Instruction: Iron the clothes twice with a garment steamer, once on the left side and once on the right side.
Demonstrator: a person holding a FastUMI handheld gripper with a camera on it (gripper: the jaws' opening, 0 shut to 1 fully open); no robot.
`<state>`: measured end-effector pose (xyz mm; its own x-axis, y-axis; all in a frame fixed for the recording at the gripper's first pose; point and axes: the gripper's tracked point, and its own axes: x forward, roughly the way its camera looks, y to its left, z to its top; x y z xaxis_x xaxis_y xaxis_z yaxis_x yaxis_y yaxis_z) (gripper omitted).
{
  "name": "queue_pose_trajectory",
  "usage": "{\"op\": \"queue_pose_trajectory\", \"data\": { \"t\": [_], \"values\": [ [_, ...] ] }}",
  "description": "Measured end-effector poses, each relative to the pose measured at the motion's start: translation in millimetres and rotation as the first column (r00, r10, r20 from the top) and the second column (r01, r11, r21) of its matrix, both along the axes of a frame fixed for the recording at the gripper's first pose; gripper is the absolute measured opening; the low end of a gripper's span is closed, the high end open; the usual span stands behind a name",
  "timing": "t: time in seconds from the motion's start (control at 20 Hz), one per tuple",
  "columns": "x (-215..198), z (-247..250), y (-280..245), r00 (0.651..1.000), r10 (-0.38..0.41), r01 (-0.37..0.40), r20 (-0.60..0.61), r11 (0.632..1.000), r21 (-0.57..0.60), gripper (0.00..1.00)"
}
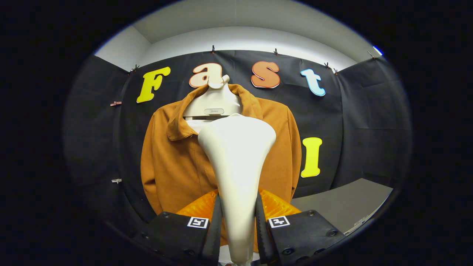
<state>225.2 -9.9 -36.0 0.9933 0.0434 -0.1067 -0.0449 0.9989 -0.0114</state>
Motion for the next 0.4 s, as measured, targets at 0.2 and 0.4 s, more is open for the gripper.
{"op": "queue_pose_trajectory", "data": {
  "t": [0.2,0.4],
  "values": [
    [-1.2,0.7,-0.4,1.0,0.004,-0.004,0.006,1.0,0.004,0.44],
    [-1.3,1.1,-2.7,1.0,0.003,-0.003,0.004,1.0,0.011,0.44]
  ]
}}
